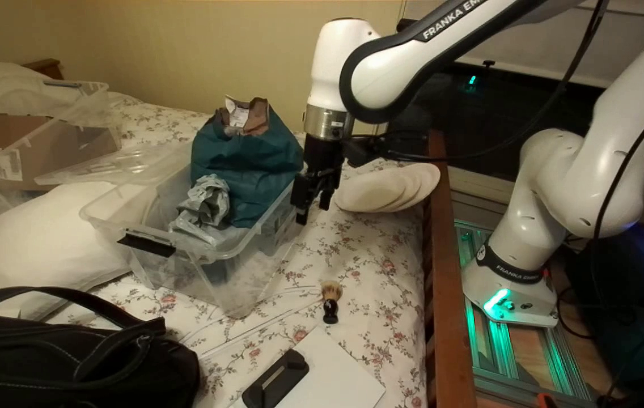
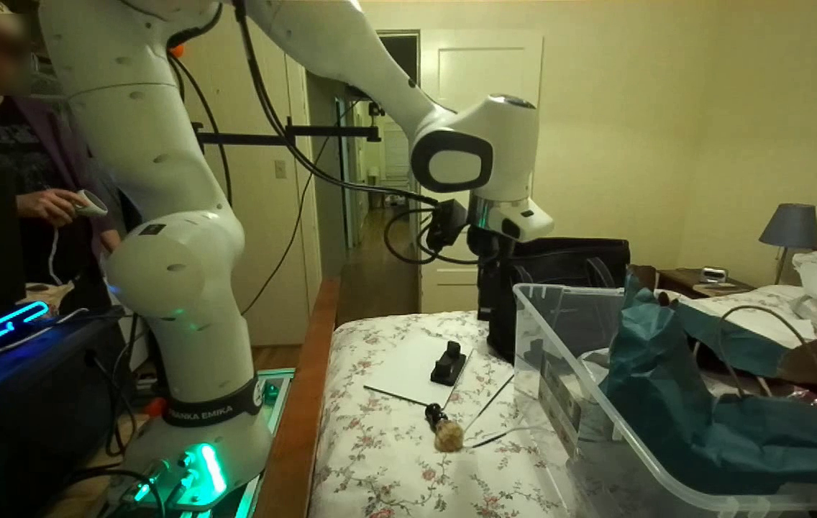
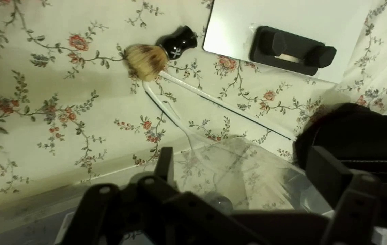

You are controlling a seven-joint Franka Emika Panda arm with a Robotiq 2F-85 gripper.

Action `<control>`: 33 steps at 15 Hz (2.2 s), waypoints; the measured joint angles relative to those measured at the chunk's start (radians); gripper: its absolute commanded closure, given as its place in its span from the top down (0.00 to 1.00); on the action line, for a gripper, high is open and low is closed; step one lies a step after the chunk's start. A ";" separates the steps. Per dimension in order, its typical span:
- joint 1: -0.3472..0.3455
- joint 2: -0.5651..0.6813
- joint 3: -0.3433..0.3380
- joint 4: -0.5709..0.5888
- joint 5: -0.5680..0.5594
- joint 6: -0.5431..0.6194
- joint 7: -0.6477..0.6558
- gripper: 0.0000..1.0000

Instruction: Put the white pad in the storage bin

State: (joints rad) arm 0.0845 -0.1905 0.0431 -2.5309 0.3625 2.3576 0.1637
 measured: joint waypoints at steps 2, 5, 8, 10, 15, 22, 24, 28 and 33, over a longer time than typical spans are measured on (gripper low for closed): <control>0.022 0.106 0.031 0.038 0.045 0.060 0.039 1.00; 0.050 0.247 0.075 0.107 0.074 0.121 0.107 1.00; 0.065 0.346 0.108 0.169 0.090 0.121 0.129 1.00; 0.065 0.371 0.113 0.187 0.094 0.120 0.129 1.00; 0.063 0.373 0.113 0.194 0.095 0.113 0.125 1.00; 0.086 0.484 0.154 0.215 0.094 0.152 0.122 1.00; 0.104 0.525 0.170 0.215 0.095 0.209 0.124 1.00; 0.135 0.610 0.194 0.217 0.094 0.340 0.124 1.00; 0.186 0.663 0.183 0.218 0.059 0.398 0.166 1.00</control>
State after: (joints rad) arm 0.2708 0.4725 0.2257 -2.3132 0.4219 2.7560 0.3298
